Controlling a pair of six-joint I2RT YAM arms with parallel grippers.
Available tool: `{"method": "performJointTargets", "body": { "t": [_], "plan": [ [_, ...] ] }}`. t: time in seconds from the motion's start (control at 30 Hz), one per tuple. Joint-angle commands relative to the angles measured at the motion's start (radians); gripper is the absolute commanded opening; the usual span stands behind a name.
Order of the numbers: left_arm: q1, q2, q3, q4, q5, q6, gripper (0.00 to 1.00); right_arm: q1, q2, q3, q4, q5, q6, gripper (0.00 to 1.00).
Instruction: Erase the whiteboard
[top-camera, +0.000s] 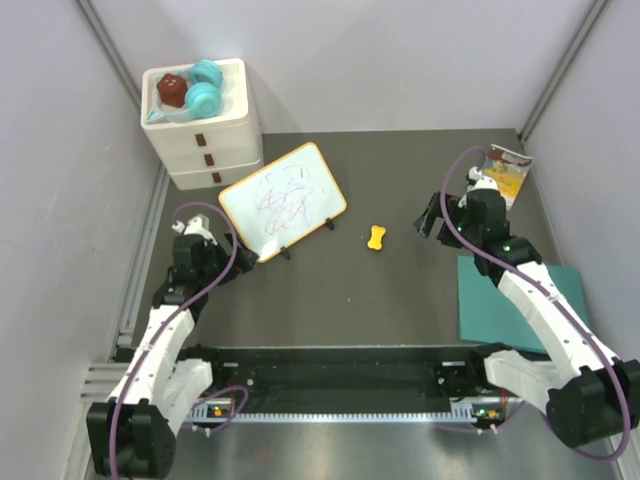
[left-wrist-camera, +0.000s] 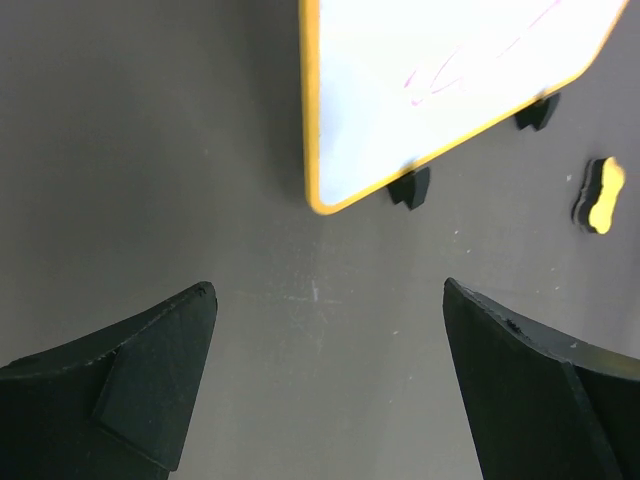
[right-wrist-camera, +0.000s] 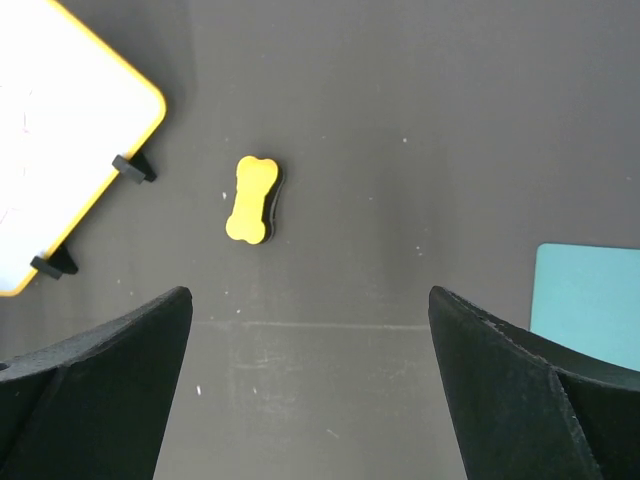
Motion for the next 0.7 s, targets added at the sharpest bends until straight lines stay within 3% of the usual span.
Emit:
{"method": "performJointTargets", "body": {
  "t": [0.0, 0.1, 0.27, 0.43, 0.67],
  "plan": [
    [0.005, -0.022, -0.03, 0.115, 0.038, -0.024, 0.99, -0.005, 0.03, -0.01, 0.081, -0.077, -0.006, 0.99],
    [0.013, 0.01, -0.079, 0.207, 0.064, -0.09, 0.99, -0.005, 0.076, -0.004, 0.116, -0.123, -0.007, 0.99],
    [0.028, 0.097, -0.15, 0.362, 0.078, -0.181, 0.84, -0.005, 0.136, 0.045, 0.133, -0.179, -0.033, 0.99],
    [0.076, 0.154, -0.237, 0.581, 0.139, -0.256, 0.81, -0.005, 0.178, 0.108, 0.112, -0.192, -0.064, 0.99],
    [0.076, 0.148, -0.297, 0.626, 0.103, -0.299, 0.61, -0.005, 0.282, 0.156, 0.126, -0.271, -0.049, 0.98]
  ]
}}
